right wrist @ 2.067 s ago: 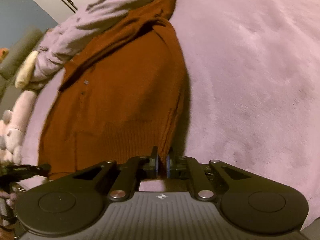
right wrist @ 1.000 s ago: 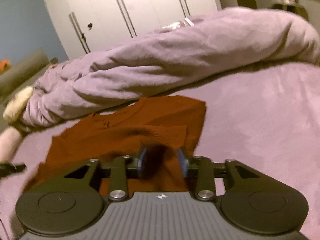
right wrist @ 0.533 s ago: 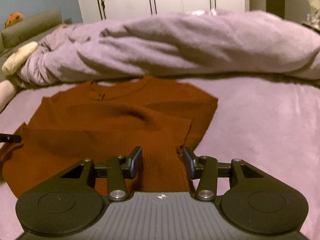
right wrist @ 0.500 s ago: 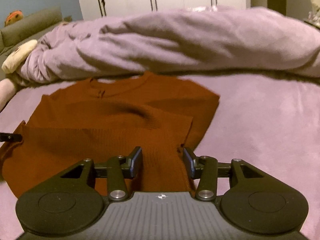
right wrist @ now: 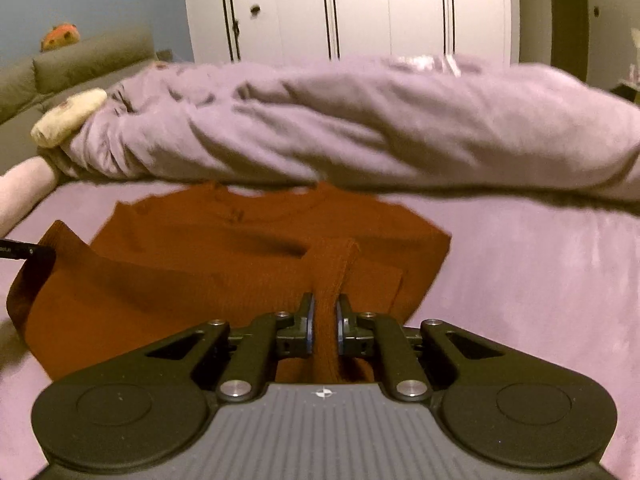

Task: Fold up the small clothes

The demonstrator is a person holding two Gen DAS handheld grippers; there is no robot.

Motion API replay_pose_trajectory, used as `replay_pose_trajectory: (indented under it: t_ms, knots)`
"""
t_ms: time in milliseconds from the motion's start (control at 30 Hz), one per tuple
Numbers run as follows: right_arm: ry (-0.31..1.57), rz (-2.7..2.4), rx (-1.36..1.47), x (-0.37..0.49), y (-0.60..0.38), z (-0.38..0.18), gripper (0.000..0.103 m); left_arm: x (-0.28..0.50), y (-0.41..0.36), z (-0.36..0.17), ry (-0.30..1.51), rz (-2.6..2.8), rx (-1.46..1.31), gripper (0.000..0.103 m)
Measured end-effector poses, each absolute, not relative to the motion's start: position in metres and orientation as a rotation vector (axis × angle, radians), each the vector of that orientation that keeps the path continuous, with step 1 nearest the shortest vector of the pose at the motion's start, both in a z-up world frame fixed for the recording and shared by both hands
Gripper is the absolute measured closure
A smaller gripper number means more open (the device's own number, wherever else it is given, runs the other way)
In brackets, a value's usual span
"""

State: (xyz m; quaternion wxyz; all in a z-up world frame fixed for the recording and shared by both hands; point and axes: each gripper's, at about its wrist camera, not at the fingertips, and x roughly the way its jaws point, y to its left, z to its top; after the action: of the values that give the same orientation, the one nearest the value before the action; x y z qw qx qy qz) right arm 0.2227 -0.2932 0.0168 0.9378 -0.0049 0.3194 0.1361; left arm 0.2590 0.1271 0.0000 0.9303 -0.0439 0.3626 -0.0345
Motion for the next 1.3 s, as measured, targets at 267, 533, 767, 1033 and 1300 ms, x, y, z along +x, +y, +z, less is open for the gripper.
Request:
replay_pose_trajectory:
  t_ms: [267,533,767,1033,1300]
  knots:
    - [0.562,0.189,-0.04,0.261,-0.28,0.037,0.094,0.313,0.114,0.026,0.677,0.003,-0.06,0.095]
    - [0.592,0.098,-0.097,0.324,-0.267,0.018,0.094,0.37,0.102,-0.007,0.719,0.063,-0.002,0.095]
    - [0.755,0.09,-0.003,0.356,-0.28,-0.026,0.091,0.38,0.103,-0.055,0.828,0.027,-0.006,0.093]
    - [0.795,0.145,0.033,0.362,-0.284,-0.034,0.094,0.382,0.104,-0.051,0.819,0.034,0.002,0.095]
    - [0.587,0.08,-0.06,0.363,-0.268,0.006,0.097,0.397,0.098,-0.001,0.673,0.095,0.015,0.096]
